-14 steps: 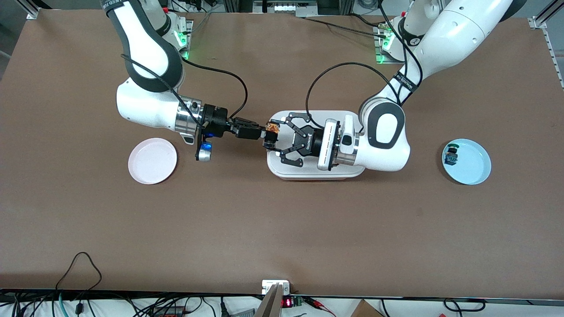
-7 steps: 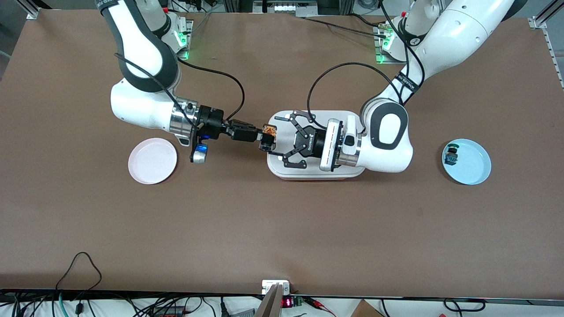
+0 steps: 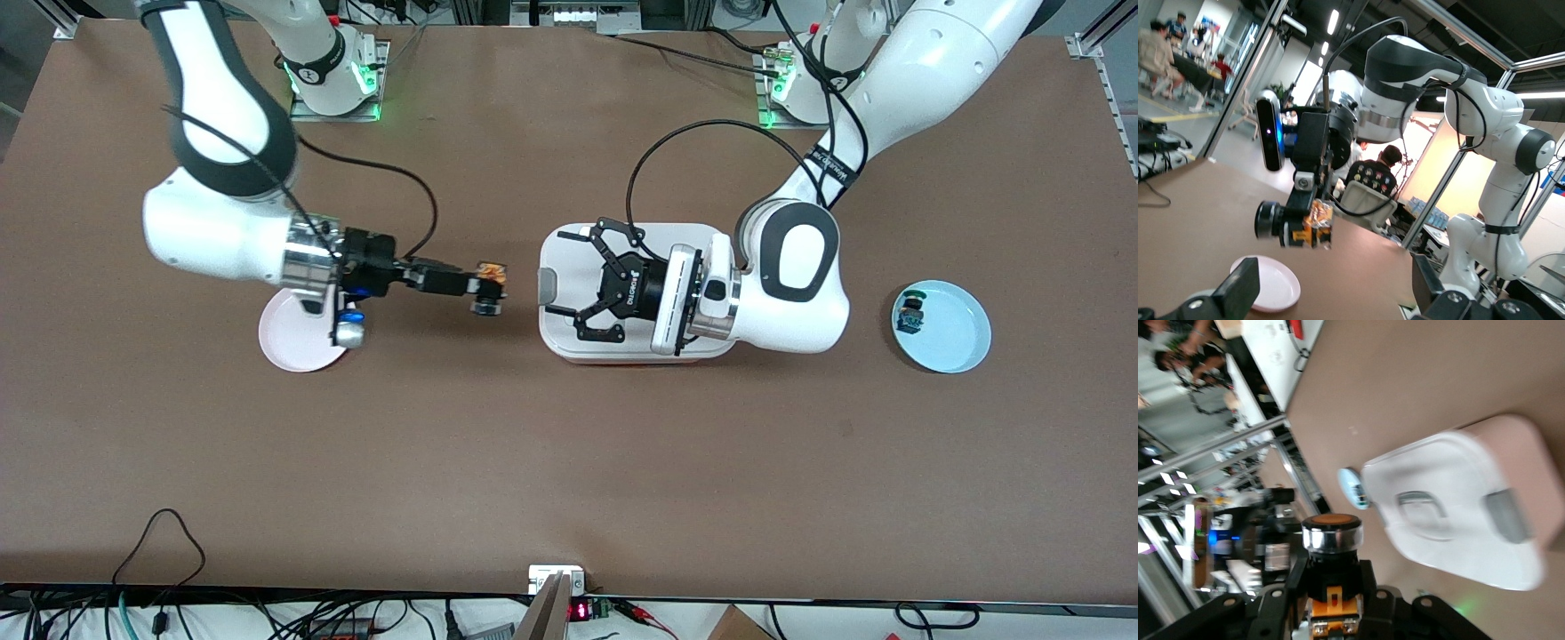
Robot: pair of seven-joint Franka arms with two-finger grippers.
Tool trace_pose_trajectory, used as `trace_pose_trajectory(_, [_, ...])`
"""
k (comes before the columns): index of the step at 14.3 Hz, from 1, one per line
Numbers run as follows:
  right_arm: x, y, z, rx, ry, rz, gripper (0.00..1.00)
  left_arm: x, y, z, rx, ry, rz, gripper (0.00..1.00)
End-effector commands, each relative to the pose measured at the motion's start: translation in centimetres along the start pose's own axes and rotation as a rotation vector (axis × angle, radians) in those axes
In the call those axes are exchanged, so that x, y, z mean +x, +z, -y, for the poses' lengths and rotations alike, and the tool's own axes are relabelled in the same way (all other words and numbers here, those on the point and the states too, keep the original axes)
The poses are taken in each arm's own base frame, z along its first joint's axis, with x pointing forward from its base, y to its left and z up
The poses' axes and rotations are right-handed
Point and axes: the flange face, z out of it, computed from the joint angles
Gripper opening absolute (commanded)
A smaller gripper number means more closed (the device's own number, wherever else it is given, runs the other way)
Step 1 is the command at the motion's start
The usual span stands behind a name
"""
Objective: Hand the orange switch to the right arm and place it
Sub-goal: 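Open the left gripper and pull the switch away with the right gripper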
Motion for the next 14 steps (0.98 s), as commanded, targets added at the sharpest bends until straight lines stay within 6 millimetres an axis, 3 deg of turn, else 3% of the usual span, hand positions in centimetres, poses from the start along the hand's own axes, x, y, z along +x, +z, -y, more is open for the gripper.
trace_pose_trajectory(1, [0.7,-4.0,0.4,-0.154,-0.111,-0.005,0.0,2.6,-2.5,-1.7,-0.014,-0.101,0.142,1.0])
trace_pose_trajectory(4, [1.6,-8.1,-1.7,-0.401,-0.221,-0.009,0.0,3.6,-4.7,-2.6,0.012,-0.204,0.355,1.0])
trace_pose_trajectory(6, [1.7,-11.4,-3.0,-0.575,-0.293,-0.024,0.0,4.0,-6.6,-3.8,0.044,-0.375,0.492,1.0])
trace_pose_trajectory(9, [0.8,-16.1,-3.5,-0.844,-0.409,-0.054,0.0,3.6,-9.2,-5.0,0.154,-0.565,0.753,1.0])
trace_pose_trajectory(12, [-0.8,-19.0,-2.9,-1.052,-0.471,-0.078,0.0,5.6,-11.8,-6.9,0.334,-0.749,0.928,1.0])
trace_pose_trajectory(14, [-0.6,-20.2,-4.1,-1.12,-0.473,-0.071,0.0,7.4,-13.4,-8.3,0.485,-0.819,1.021,1.0])
